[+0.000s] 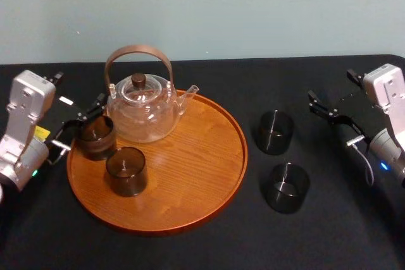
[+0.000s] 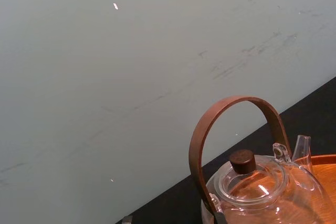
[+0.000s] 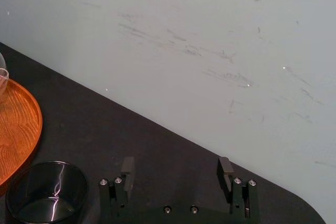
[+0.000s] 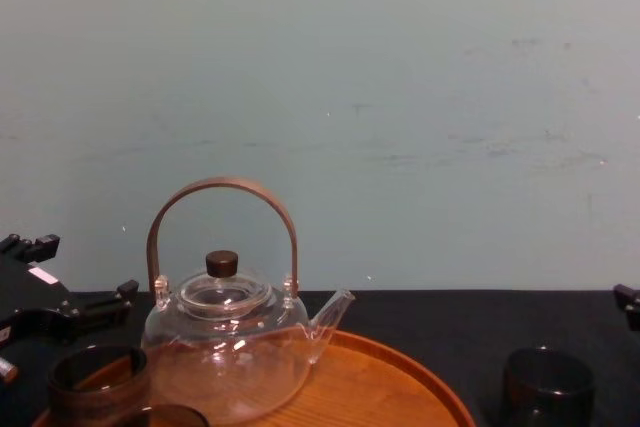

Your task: Pick up the glass from the table and place it on the tray.

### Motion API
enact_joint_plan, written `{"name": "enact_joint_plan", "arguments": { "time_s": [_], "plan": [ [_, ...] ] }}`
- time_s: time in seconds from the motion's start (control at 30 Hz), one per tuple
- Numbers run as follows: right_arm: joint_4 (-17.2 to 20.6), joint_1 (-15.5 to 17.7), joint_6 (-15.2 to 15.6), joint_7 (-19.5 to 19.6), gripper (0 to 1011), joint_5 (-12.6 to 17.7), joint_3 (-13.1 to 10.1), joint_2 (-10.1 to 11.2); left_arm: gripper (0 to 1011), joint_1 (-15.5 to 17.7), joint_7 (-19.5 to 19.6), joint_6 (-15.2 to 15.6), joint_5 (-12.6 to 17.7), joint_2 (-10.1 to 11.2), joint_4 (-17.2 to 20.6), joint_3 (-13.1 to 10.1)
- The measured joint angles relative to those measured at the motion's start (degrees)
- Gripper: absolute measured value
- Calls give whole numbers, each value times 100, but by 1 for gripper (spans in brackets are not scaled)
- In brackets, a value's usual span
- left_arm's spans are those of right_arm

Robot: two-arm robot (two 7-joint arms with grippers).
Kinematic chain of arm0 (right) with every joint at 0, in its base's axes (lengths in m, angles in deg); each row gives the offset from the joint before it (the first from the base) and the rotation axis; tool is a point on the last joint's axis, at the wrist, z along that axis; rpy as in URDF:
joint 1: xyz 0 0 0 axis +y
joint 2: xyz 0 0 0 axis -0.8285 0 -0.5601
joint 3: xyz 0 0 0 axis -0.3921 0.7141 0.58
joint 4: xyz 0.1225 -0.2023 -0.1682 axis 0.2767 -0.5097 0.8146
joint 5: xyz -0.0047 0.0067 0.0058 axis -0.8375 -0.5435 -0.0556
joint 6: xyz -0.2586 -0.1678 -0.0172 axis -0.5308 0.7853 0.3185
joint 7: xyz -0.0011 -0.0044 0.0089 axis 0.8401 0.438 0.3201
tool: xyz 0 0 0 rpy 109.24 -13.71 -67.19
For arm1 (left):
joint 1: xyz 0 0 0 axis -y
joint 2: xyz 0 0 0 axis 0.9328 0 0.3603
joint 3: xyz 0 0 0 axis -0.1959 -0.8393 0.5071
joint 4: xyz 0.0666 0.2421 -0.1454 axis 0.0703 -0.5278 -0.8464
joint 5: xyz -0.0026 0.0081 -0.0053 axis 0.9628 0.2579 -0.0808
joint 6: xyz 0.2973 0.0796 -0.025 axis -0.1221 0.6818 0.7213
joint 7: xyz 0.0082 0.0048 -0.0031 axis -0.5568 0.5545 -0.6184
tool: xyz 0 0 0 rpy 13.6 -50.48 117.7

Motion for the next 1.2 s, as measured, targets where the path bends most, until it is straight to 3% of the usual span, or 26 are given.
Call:
{"name": "enact_joint_plan", "arguments": {
  "time_s": [0.2, 0.37, 0.8, 1.2],
  "plan": [
    [100, 73, -12, -151, 1002, 30, -63, 56, 1001, 0, 0, 0, 0, 0, 0, 0],
    [465, 283, 17, -290, 1002, 77, -184, 206, 1001, 0, 0, 0, 0, 0, 0, 0],
    [1591, 1181, 68, -490, 1002, 229, -495, 508, 1001, 0, 0, 0, 0, 0, 0, 0],
    [2204, 1887, 47, -555, 1002, 165, -579, 573, 1001, 0, 0, 0, 0, 0, 0, 0]
  ]
}}
